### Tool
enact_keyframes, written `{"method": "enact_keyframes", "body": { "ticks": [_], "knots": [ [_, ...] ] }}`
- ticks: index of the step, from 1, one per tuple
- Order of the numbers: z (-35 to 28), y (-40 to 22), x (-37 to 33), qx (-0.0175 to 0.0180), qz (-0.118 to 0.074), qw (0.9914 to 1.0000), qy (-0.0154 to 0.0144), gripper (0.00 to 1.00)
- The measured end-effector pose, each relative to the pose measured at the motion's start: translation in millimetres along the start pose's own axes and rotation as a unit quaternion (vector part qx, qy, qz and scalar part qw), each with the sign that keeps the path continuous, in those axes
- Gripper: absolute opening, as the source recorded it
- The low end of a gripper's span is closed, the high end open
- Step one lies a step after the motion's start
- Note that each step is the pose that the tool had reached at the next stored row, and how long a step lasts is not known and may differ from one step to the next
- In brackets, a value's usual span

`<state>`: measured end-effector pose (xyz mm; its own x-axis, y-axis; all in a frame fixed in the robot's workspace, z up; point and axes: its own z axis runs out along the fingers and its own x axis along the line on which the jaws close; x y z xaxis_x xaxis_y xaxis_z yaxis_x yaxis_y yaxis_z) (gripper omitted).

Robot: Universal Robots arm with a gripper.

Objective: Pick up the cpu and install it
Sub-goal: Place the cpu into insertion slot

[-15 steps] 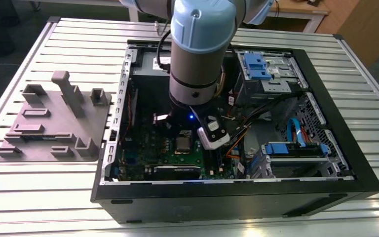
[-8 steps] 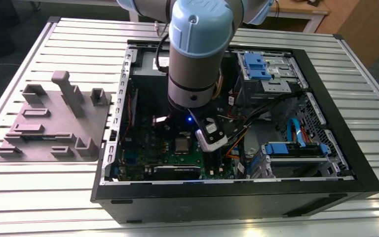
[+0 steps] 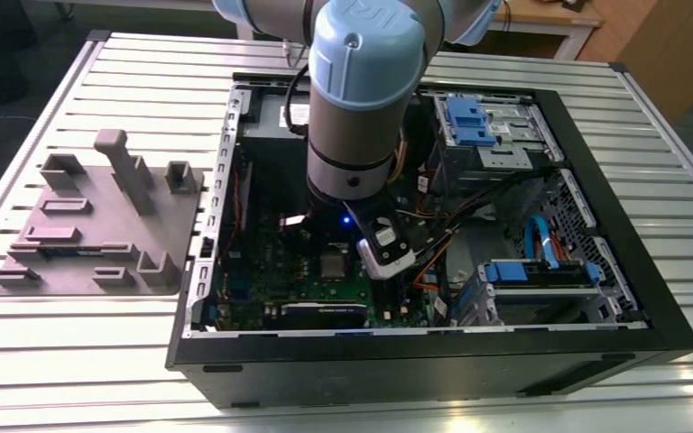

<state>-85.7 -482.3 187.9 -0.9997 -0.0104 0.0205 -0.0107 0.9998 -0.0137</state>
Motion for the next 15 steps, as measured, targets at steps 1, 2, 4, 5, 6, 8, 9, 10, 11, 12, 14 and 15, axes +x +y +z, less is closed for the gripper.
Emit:
{"method": "enact_keyframes", "body": {
  "ticks": [1,2,4,5,6,8,9,10,11,12,14,15],
  "knots": [
    [0.0,0.0,0.0,0.0000,0.000,1.00000,0.0000,0.47],
    [0.0,0.0,0.0,-0.0001,0.000,1.00000,0.0000,0.47],
    [0.0,0.0,0.0,0.0000,0.000,1.00000,0.0000,0.47],
    [0.1,0.0,0.0,-0.0001,0.000,1.00000,-0.0001,0.47],
    [0.2,0.0,0.0,-0.0002,0.000,1.00000,-0.0001,0.48],
    [0.3,0.1,0.0,-0.0003,0.000,1.00000,-0.0001,0.54],
    [0.3,0.1,0.0,-0.0002,0.000,1.00000,-0.0001,0.54],
    [0.3,0.1,0.0,-0.0002,0.000,1.00000,-0.0001,0.54],
    [0.2,0.0,0.0,-0.0001,0.000,1.00000,-0.0001,0.54],
    [0.2,0.0,0.0,-0.0001,0.000,1.00000,-0.0001,0.54],
    [0.2,0.0,-0.1,-0.0001,0.000,1.00000,0.0000,0.54],
    [0.2,0.0,-0.1,-0.0001,0.000,1.00000,-0.0001,0.54]
  ]
}}
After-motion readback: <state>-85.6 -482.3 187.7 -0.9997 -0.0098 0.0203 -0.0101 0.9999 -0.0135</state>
